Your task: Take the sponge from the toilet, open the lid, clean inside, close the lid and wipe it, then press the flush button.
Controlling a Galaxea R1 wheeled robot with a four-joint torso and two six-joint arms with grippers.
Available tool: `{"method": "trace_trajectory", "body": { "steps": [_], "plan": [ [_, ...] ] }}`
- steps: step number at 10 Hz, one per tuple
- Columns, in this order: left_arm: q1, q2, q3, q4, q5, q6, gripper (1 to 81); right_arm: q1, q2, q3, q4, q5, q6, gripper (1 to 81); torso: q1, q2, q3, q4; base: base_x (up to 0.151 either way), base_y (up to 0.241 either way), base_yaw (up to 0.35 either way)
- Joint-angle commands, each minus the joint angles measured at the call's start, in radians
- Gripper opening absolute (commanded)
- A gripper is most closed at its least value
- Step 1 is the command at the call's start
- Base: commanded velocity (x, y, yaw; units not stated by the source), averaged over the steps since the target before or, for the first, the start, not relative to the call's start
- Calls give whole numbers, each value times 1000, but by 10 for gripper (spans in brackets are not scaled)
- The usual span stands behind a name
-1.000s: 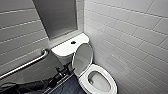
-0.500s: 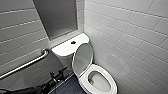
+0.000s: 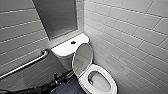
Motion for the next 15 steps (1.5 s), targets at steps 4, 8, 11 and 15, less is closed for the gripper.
{"method": "trace_trajectory", "body": {
  "steps": [4,8,11,15],
  "plan": [
    [350,-236,236,823,151,-7,811,8,-70,76,-42,-58,-3,10,0,0,0,0,0,0,0],
    [642,-170,222,876,371,-4,811,14,-87,98,-46,-46,-2,10,0,0,1,0,0,0,0],
    [744,-103,194,887,401,6,811,-5,-106,111,-47,-12,-2,10,0,0,2,0,0,0,0],
    [790,-53,116,884,395,-3,811,-25,-119,133,-49,23,-3,10,0,-1,3,0,0,0,0]
  ]
}}
